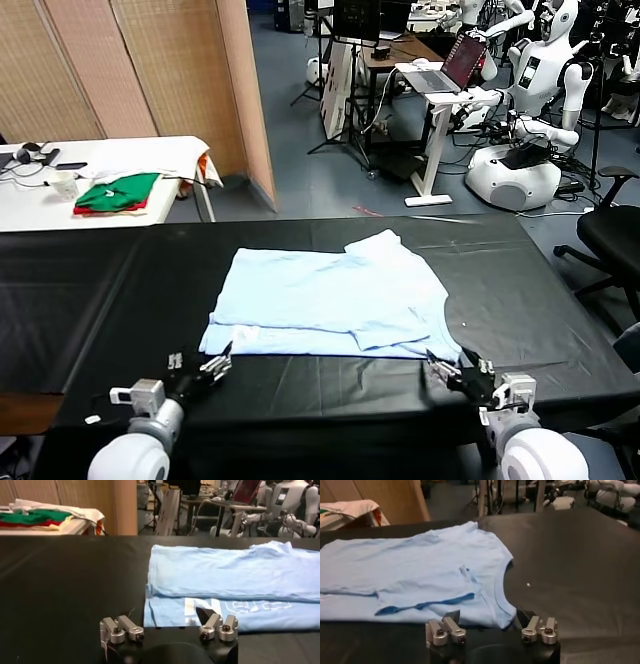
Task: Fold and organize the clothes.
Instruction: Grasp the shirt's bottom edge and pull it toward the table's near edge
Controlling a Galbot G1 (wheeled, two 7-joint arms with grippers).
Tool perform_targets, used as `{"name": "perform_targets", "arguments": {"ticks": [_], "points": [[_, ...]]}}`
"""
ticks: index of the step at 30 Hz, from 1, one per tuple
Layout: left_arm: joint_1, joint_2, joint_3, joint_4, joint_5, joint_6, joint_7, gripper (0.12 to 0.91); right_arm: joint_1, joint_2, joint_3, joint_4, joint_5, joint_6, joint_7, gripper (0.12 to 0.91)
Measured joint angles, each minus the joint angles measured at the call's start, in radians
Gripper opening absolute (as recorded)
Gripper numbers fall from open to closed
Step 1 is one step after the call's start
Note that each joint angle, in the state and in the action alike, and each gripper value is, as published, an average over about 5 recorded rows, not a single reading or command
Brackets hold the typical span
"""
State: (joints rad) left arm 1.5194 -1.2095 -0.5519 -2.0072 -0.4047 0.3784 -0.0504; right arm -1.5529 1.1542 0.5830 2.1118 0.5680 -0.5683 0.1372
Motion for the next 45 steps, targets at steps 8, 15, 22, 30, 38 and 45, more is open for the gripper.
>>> {"name": "perform_targets", "arguments": {"ticks": [8, 15, 22, 30, 38, 45], "points": [[0.005, 0.002, 0.0, 0.001, 0.002, 0.001, 0.004, 0.639, -0.01, 0.001, 0.002, 0.01, -0.003, 0.0, 0.002, 0.296], [0.014, 0.009, -0.001, 0.004, 0.021, 0.002, 0.008, 0.22, -0.036, -0.006, 0.008, 0.047, -0.004, -0.031, 0.016, 0.173], [0.048, 0.036, -0.026, -0.016, 0.056, 0.001, -0.005, 0.149, -0.054, -0.026, -0.002, 0.099, -0.007, -0.098, 0.015, 0.171], [0.131, 0.058, -0.075, -0.081, 0.078, 0.001, -0.024, 0.149, -0.054, -0.057, -0.023, 0.115, -0.016, -0.159, 0.019, 0.171], [0.239, 0.031, -0.1, -0.141, 0.104, 0.008, -0.044, 0.149, -0.073, -0.073, -0.024, 0.152, 0.002, -0.168, 0.047, 0.247], [0.281, 0.012, -0.114, -0.183, 0.1, 0.041, -0.062, 0.386, -0.114, -0.076, -0.011, 0.215, 0.004, -0.168, 0.05, 0.661]]}}
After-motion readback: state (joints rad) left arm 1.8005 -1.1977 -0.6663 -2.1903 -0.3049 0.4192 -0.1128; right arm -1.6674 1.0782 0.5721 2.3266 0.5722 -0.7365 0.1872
